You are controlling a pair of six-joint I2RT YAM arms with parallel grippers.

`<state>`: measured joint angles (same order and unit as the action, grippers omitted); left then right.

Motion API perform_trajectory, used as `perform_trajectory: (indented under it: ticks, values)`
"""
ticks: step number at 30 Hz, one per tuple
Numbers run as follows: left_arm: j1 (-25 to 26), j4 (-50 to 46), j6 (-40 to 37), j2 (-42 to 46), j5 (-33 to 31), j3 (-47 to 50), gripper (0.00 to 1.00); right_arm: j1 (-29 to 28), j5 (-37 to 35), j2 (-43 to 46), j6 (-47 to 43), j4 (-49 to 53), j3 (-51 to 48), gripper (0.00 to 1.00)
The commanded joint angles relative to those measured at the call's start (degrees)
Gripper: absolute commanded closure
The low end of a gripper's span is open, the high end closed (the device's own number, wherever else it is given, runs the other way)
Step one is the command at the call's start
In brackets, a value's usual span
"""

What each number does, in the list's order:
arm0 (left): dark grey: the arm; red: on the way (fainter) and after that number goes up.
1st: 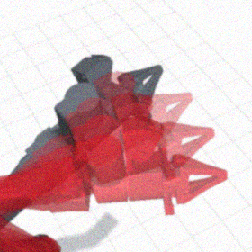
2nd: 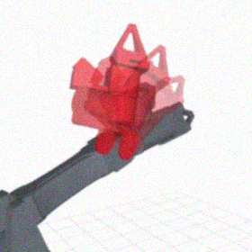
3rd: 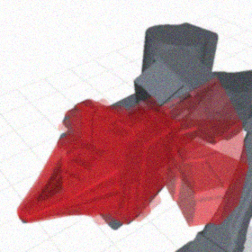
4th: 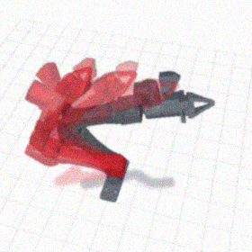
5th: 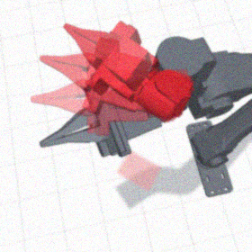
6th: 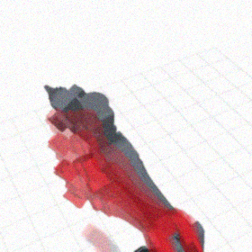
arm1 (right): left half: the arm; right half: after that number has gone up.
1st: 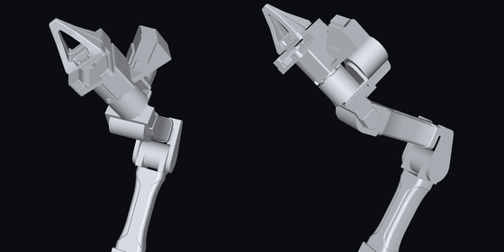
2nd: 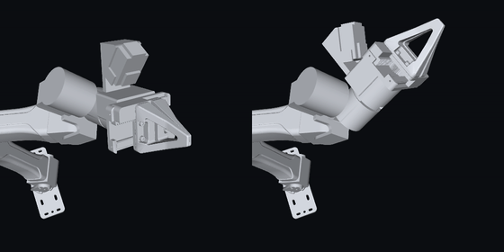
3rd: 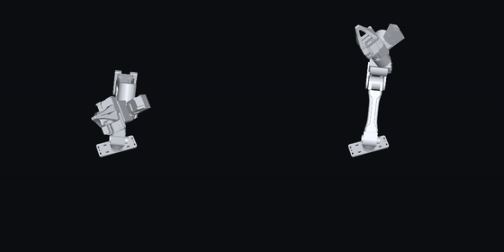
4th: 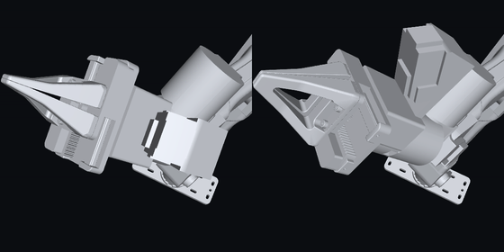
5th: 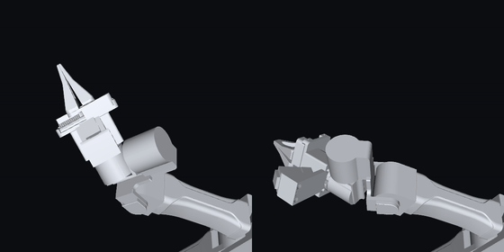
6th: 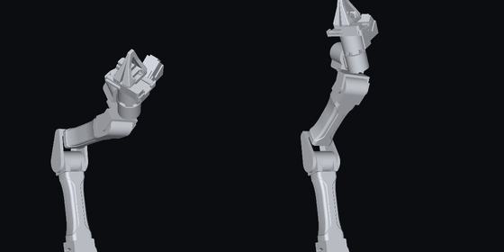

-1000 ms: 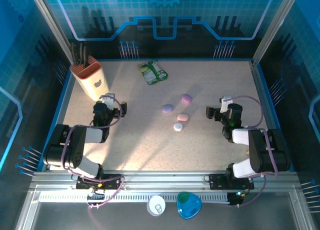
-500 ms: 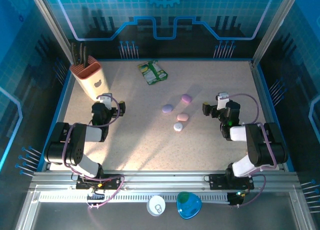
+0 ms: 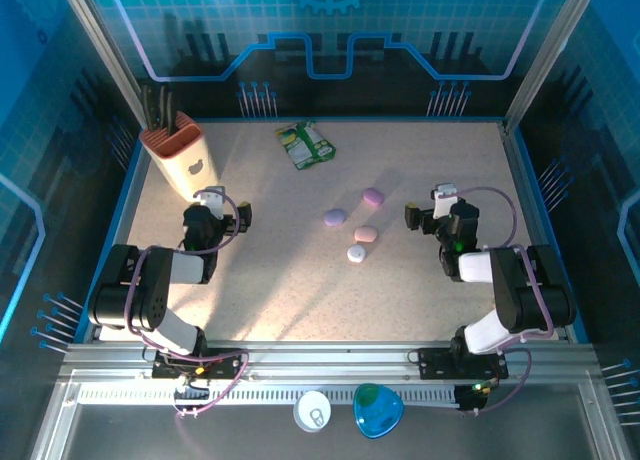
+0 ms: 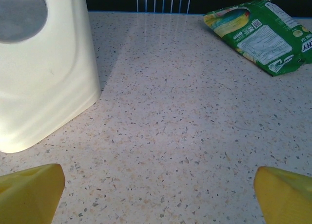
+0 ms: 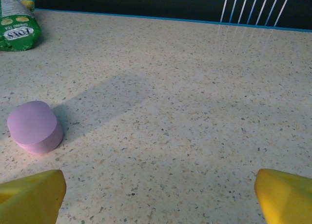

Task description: Insert the wireless bluetooth earbuds into the charging case

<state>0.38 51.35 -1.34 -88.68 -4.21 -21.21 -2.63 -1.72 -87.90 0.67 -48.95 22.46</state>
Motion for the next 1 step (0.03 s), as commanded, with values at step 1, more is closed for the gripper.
perform_trajectory:
  ticks: [1]
  values:
    - [-0.12,1.2,0.93,-0.35,1.01,-0.97,0.01,-0.93,-1.72,-0.4,-1.3,-1.56,0.63,0.0]
